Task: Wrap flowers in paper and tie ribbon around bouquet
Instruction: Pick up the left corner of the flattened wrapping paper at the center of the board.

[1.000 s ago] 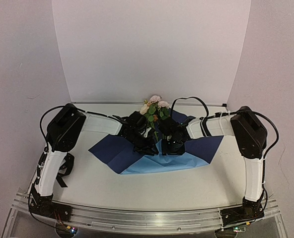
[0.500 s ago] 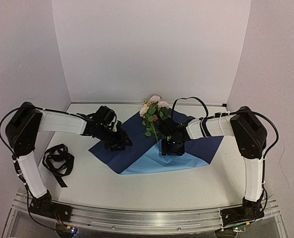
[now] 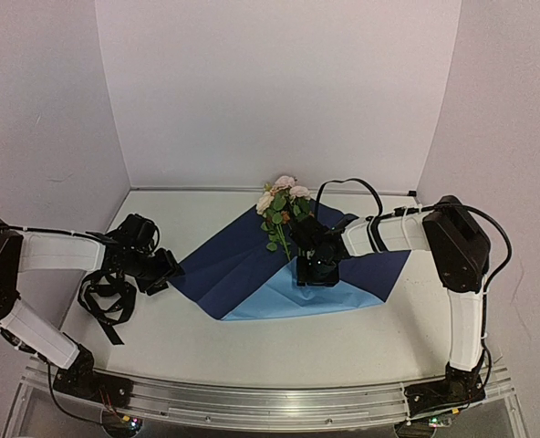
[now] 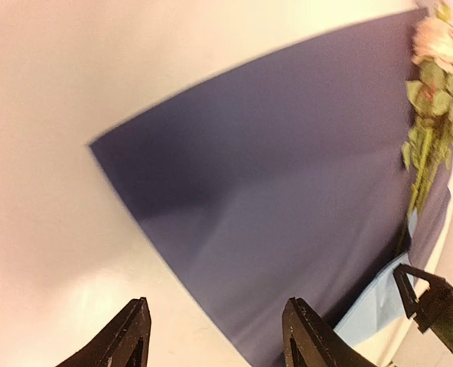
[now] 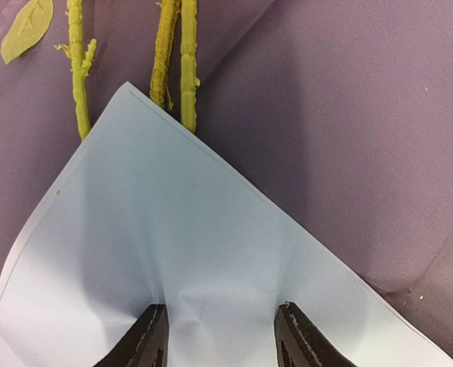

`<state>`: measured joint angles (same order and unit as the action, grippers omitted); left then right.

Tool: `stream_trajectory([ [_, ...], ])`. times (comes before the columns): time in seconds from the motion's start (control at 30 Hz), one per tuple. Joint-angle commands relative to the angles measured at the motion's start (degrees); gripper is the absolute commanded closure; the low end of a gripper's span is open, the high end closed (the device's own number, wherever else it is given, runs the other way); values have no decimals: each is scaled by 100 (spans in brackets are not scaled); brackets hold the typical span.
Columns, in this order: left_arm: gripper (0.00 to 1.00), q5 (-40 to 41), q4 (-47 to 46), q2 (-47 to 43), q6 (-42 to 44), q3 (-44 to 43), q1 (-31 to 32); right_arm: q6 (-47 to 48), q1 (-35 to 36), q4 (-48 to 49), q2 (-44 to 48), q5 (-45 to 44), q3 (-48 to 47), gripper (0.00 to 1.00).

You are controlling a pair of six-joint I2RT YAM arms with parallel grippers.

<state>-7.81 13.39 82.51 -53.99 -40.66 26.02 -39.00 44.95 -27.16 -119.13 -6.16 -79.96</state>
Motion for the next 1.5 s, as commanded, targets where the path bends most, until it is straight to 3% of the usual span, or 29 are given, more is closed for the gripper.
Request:
stream_trajectory([
  [0.0,39,200,-370,164,143,27,-288,0,21,-396,-337,27,114,51],
  [0.33,39,262,-982,1028,-20,-73,-413,4,25,-380,-388,68,92,51],
  [0.5,45,398,-1173,1324,-110,-124,-417,-3,19,-378,-381,59,105,51],
  [0.8,67,188,-2071,1379,-170,-7,-414,13,17,-375,-409,73,137,51],
  [1.17,99,-260,-2353,1320,142,-382,-413,9,16,-378,-460,84,115,51],
  [1.47,100,-805,-2025,1367,371,-1332,-124,0,15,-377,-470,71,133,51],
])
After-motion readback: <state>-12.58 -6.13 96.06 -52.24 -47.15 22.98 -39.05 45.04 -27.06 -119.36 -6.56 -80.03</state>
